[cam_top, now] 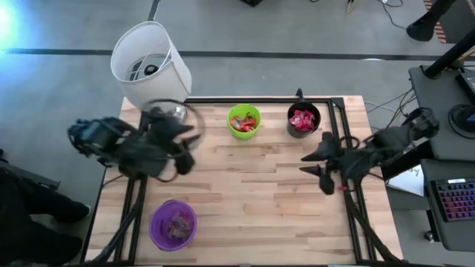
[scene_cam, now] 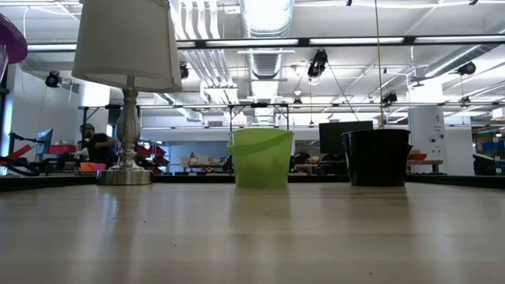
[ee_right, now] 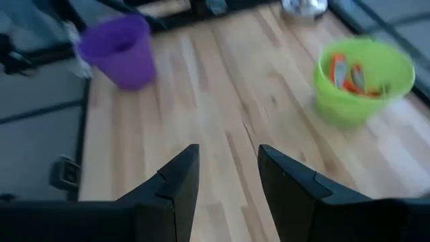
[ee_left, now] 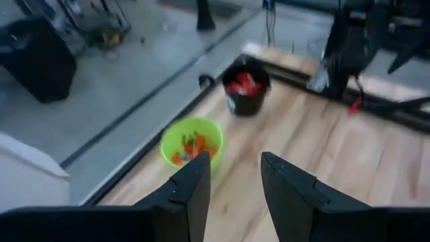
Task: Sort candy
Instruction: Return to Home Position
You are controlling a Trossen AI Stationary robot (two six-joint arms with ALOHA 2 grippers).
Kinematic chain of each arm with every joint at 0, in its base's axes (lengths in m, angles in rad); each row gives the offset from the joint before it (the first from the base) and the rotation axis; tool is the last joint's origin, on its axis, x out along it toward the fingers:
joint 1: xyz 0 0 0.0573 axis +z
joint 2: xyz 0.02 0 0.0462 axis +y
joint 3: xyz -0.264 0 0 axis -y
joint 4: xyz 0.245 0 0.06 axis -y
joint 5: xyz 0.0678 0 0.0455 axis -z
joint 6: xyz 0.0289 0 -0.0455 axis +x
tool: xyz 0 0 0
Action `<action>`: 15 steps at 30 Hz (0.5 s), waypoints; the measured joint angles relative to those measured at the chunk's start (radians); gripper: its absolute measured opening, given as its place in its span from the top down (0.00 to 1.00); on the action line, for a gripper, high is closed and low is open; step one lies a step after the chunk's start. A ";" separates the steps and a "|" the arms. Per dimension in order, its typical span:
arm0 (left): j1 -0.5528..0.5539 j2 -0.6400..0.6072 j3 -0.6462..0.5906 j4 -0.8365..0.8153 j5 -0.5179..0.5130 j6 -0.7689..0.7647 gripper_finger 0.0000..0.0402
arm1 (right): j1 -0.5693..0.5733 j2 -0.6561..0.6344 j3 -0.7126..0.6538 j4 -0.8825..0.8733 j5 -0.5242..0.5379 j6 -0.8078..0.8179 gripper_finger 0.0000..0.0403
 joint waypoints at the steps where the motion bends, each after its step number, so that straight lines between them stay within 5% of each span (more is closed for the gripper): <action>1: -0.024 -0.039 -0.034 0.013 -0.035 -0.009 0.71 | 0.000 -0.020 0.000 0.014 0.000 -0.022 0.64; 6: -0.106 -0.186 -0.182 0.063 -0.160 -0.044 0.71 | 0.000 -0.080 0.000 0.023 -0.009 -0.035 0.64; 15: -0.121 -0.412 -0.558 0.063 -0.176 -0.222 0.71 | 0.000 -0.107 0.000 0.013 -0.019 -0.020 0.64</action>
